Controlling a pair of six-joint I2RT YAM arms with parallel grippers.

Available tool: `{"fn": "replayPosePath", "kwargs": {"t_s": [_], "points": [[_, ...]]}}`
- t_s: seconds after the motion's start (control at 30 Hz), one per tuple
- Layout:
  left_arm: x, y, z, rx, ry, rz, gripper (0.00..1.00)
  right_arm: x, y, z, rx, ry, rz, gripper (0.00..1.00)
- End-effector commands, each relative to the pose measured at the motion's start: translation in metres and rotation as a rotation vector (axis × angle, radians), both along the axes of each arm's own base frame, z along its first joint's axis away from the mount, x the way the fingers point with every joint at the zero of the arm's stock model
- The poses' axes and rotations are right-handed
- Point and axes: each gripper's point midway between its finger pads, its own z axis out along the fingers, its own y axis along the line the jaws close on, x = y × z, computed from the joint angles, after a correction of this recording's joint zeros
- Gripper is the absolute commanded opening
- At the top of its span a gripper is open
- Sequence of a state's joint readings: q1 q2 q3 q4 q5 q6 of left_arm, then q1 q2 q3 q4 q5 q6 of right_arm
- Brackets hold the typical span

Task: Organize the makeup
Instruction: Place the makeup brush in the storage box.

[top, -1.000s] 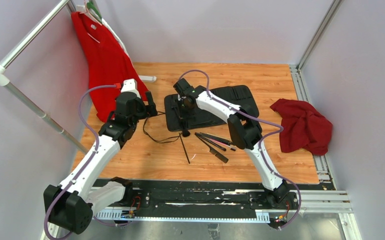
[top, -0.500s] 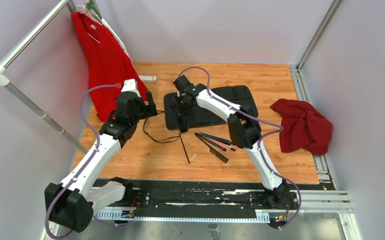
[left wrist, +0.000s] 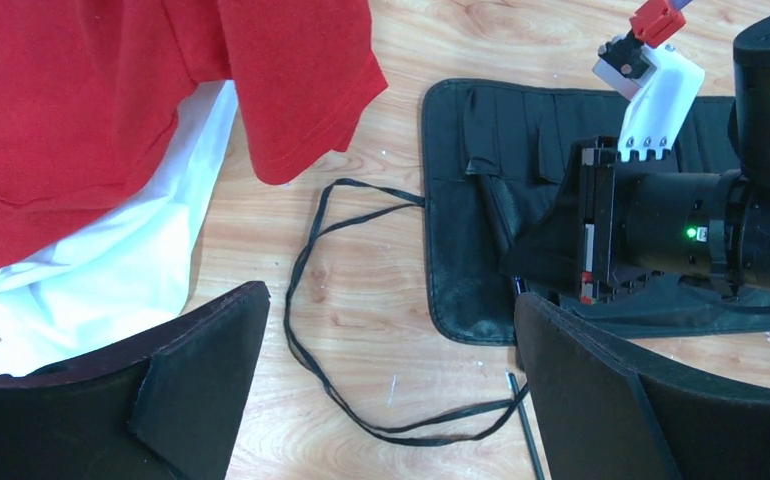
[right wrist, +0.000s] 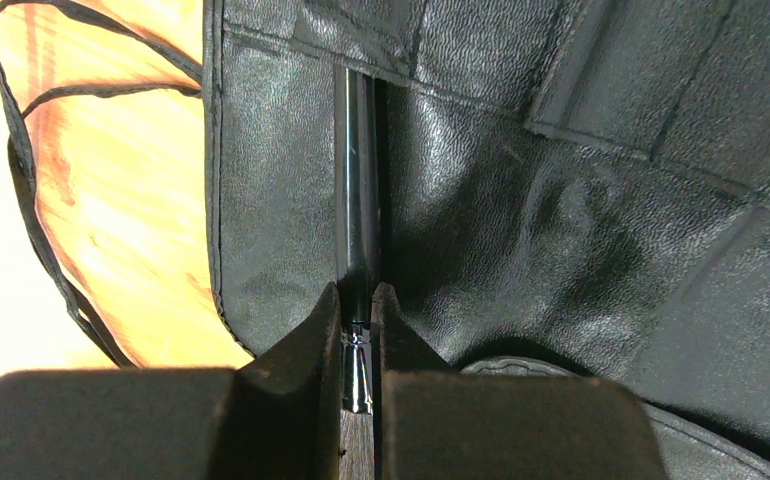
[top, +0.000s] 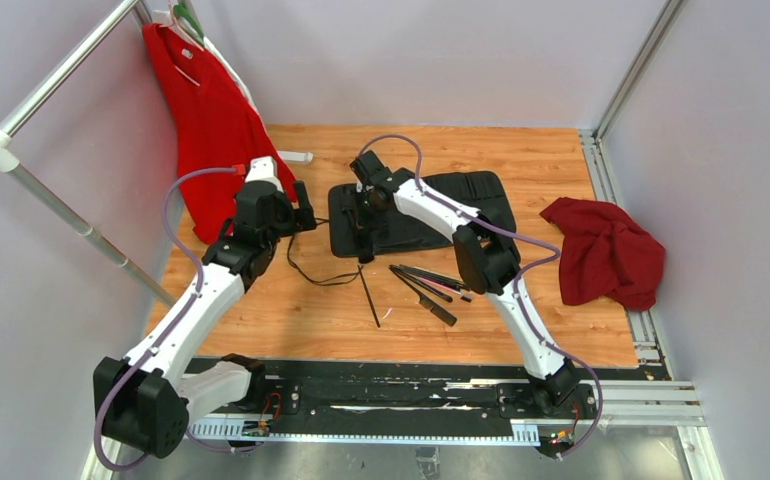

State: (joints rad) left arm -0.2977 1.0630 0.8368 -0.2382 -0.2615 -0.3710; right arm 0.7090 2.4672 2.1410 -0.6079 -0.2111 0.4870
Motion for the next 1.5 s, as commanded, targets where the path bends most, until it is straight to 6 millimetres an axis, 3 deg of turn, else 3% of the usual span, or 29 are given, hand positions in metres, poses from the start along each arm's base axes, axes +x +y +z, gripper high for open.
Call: {"fn": "replayPosePath", "kwargs": {"t_s": [0.0, 0.37, 0.87, 1.07, 1.23, 1.47], "points": [[0.010, -0.004, -0.002, -0.013, -0.016, -0.011, 0.98, 0.009, -0.009, -0.012, 0.001, 0.021, -0.032, 0.01], [0.033, -0.026, -0.023, -0.106, -0.025, -0.048, 0.98, 0.009, -0.018, -0.022, 0.015, 0.050, -0.033, 0.01], [0.069, -0.047, -0.069, -0.137, 0.037, -0.072, 0.98, -0.002, -0.022, -0.028, 0.019, 0.079, -0.012, 0.01], [0.089, -0.058, -0.067, -0.181, 0.005, -0.085, 0.98, -0.003, -0.025, -0.030, 0.017, 0.087, -0.009, 0.01], [0.107, -0.052, -0.065, -0.126, -0.005, -0.051, 0.98, -0.002, -0.026, -0.031, 0.019, 0.088, -0.008, 0.01], [0.113, -0.036, -0.089, -0.009, 0.089, 0.006, 0.98, 0.001, -0.028, -0.031, 0.023, 0.087, -0.010, 0.01]]}}
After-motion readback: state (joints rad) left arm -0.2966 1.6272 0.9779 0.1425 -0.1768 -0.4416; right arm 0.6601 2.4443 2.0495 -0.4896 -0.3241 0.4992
